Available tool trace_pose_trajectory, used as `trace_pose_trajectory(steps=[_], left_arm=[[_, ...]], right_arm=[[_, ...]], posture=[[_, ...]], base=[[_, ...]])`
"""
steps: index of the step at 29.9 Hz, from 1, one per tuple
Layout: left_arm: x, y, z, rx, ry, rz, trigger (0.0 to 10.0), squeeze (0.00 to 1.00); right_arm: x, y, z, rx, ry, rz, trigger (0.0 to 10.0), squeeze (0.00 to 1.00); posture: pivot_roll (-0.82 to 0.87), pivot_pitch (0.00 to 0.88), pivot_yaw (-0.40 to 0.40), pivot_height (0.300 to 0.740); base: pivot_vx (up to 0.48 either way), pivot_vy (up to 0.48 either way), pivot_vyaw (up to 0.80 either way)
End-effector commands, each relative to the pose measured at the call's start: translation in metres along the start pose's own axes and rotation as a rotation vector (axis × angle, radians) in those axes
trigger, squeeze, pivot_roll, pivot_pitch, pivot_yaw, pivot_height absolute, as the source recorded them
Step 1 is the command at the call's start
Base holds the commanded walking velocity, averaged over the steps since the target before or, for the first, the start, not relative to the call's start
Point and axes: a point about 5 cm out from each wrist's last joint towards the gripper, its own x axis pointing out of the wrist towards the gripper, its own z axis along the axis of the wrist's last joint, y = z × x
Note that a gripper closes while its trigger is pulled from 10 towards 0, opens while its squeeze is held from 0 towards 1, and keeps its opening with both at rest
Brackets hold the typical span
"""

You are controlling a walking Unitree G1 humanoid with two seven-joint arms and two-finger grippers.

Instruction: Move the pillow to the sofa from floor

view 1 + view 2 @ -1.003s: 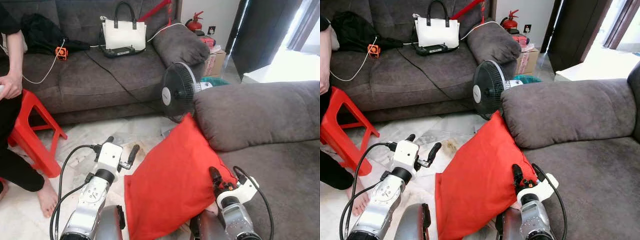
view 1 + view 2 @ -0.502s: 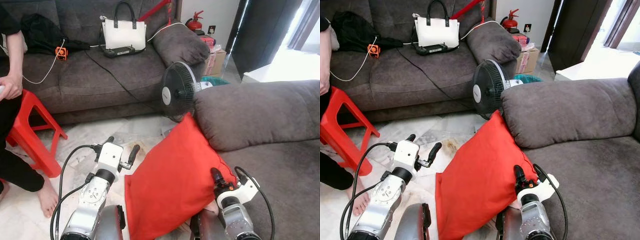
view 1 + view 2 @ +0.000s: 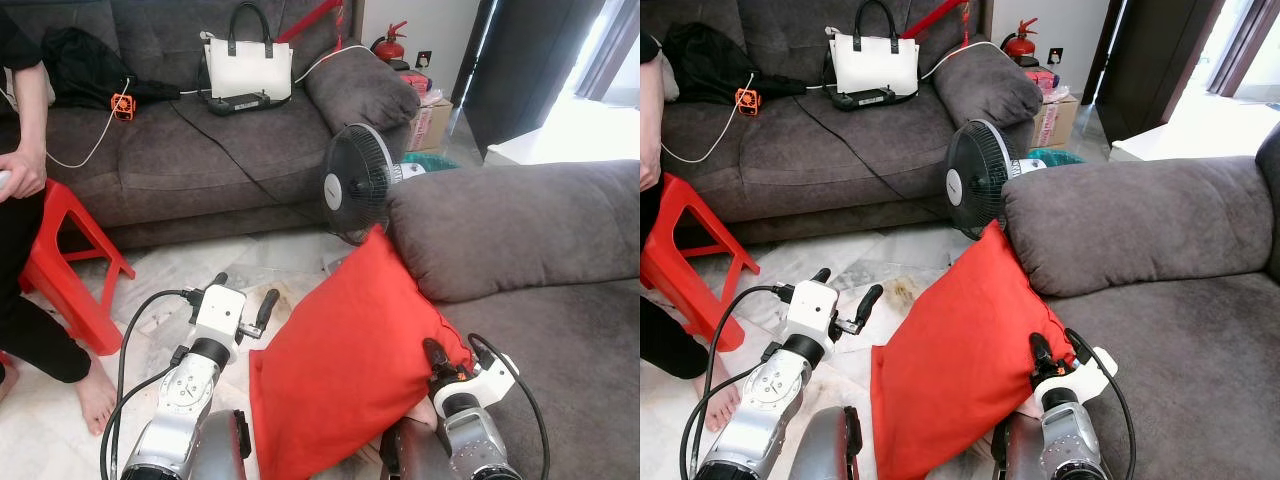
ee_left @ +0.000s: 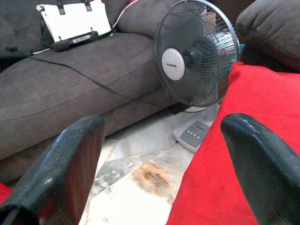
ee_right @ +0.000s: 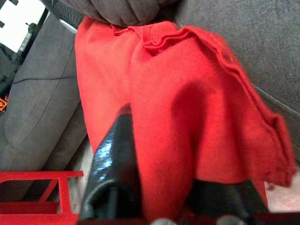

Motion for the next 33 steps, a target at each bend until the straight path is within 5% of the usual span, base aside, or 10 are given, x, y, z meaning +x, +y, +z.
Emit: trace_pose_trajectory(steps=[1,21,24,25,33], left_arm=[[0.001,0.000,0.001,0.020,-0.006,-0.003,10.0,0.00],[-0.001,0.008,0.000,0.029,0.001,0.025,10.0,0.00],[-0.002,0.008,-0.001,0.028,0.001,0.027,10.0,0.00],[-0.002,0.008,-0.001,0.028,0.002,0.027,10.0,0.00],[-0.005,0.009,-0.002,0.030,0.001,0.034,10.0,0.00]], right_arm=[[-0.001,0.001,-0.001,-0.028,0.006,0.012,0.0,0.00],[-0.004,-0.005,-0.005,-0.132,0.063,-0.008,0.0,0.00],[-0.005,-0.006,-0.002,-0.211,0.063,0.010,0.0,0.00],[-0.007,-0.008,-0.001,-0.227,0.060,0.005,10.0,0.00],[-0.022,-0.031,0.009,-0.367,0.051,-0.023,10.0,0.00]], posture=[[0.13,0.000,-0.057,0.538],[0.13,0.000,-0.061,0.538],[0.14,0.000,-0.063,0.538],[0.13,0.000,-0.063,0.538],[0.13,0.000,-0.063,0.538]], base=[[0.000,0.000,0.00],[0.000,0.000,0.00],[0.000,0.000,0.00],[0.000,0.000,0.00],[0.000,0.000,0.00]])
